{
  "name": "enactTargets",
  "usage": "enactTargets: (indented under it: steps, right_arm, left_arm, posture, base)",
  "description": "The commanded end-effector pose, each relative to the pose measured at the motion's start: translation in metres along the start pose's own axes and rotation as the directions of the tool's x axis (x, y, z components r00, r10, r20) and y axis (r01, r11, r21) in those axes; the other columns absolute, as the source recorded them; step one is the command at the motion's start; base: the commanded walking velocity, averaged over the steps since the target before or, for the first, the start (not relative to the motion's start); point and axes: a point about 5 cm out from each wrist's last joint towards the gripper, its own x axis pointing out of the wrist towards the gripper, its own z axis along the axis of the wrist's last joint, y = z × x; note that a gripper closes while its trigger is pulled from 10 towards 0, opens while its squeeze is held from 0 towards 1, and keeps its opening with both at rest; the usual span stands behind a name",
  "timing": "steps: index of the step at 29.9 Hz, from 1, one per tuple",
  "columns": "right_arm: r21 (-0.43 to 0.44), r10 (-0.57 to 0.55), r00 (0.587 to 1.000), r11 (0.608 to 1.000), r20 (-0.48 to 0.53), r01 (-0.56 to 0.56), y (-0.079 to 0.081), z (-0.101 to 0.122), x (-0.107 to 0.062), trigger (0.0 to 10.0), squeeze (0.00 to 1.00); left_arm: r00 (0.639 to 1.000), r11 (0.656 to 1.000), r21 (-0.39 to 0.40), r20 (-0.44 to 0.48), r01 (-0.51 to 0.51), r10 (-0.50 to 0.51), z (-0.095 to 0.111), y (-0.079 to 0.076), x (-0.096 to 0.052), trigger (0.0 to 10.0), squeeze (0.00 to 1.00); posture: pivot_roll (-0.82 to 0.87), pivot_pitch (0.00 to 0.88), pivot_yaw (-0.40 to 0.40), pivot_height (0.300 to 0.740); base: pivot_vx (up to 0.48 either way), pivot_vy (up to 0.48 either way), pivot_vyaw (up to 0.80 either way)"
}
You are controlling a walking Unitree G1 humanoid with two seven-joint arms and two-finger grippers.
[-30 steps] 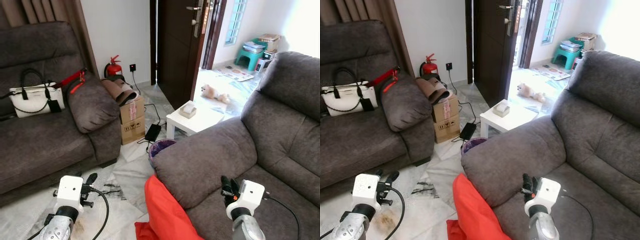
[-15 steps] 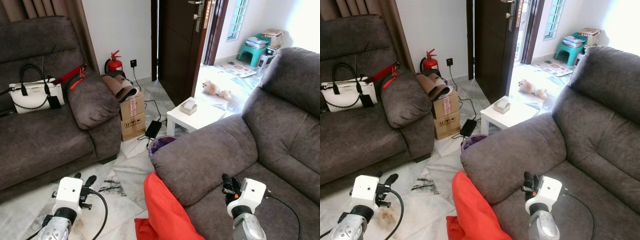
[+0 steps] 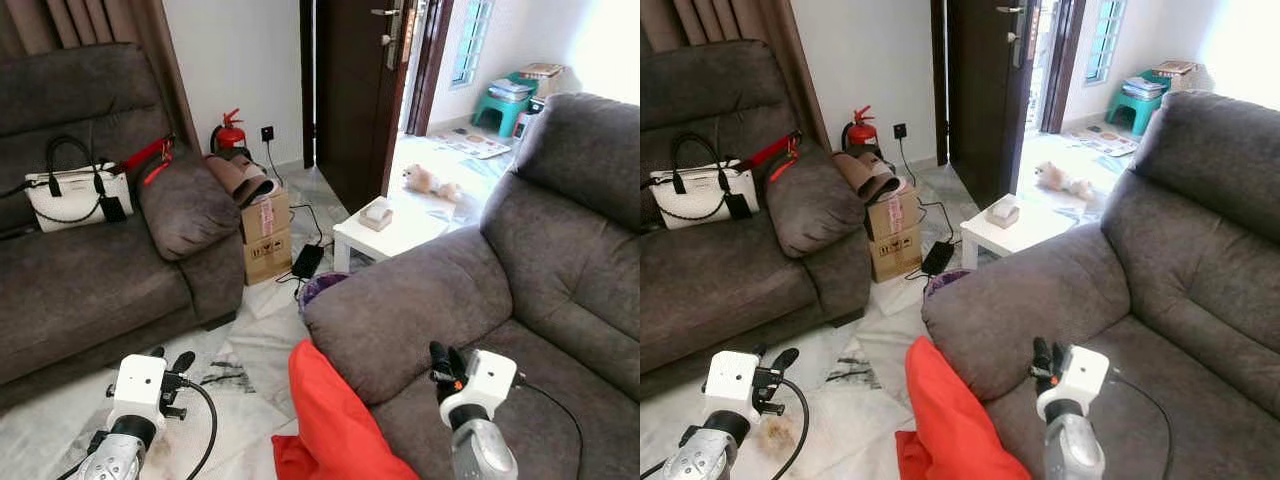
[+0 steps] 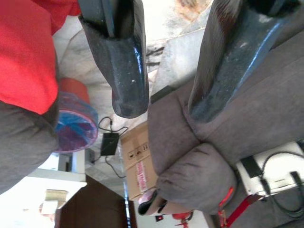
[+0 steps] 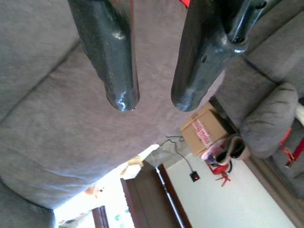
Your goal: Move the pillow to the sofa from floor
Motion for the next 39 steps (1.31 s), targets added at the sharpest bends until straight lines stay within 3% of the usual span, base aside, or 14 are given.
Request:
enactTargets:
  steps: [1,4,13,23,31,39]
  right_arm:
    - [0.001,0.02,1.0,1.0,-0.011,-0.02,0.005,0.003,0.005,10.0,0.0]
    - [-0.007,0.024,1.0,1.0,0.02,-0.024,0.004,0.012,0.009,10.0,0.0]
    - [-0.072,0.051,0.996,0.996,0.068,-0.046,-0.003,0.027,0.011,10.0,0.0]
    - [-0.089,0.085,0.992,0.993,0.091,-0.077,-0.002,0.031,0.009,10.0,0.0]
    - [-0.1,0.121,0.991,0.988,0.049,-0.116,0.006,0.027,0.011,10.0,0.0]
    - [-0.073,0.165,0.986,0.984,0.023,-0.162,0.015,0.018,0.008,10.0,0.0]
  left_arm:
    - [1.0,1.0,-0.015,-0.01,-0.017,0.017,0.0,0.001,0.003,10.0,0.0]
    - [1.0,1.0,-0.021,0.006,-0.009,0.009,0.005,-0.003,0.009,10.0,0.0]
    - [0.999,0.998,-0.054,0.028,-0.035,0.036,0.01,-0.004,0.016,10.0,0.0]
    - [0.998,0.995,-0.085,-0.003,-0.056,0.056,-0.001,-0.008,-0.001,10.0,0.0]
    - [0.998,0.994,-0.088,0.002,-0.068,0.069,-0.001,-0.009,-0.004,10.0,0.0]
    - [0.994,0.99,-0.085,0.009,-0.112,0.113,0.001,-0.003,-0.02,10.0,0.0]
  posture:
    - [0.12,0.0,0.045,0.682]
    - [0.11,0.0,0.03,0.663]
    - [0.07,0.024,0.001,0.663]
    - [0.08,0.097,-0.009,0.663]
    - [0.11,0.098,-0.021,0.663]
    - [0.16,0.112,-0.046,0.643]
  base:
    - [0.0,0.0,0.0]
    - [0.0,0.0,0.0]
    - [0.0,0.0,0.0]
    - [0.0,0.0,0.0]
    - [0.0,0.0,0.0]
    - [0.0,0.0,0.0]
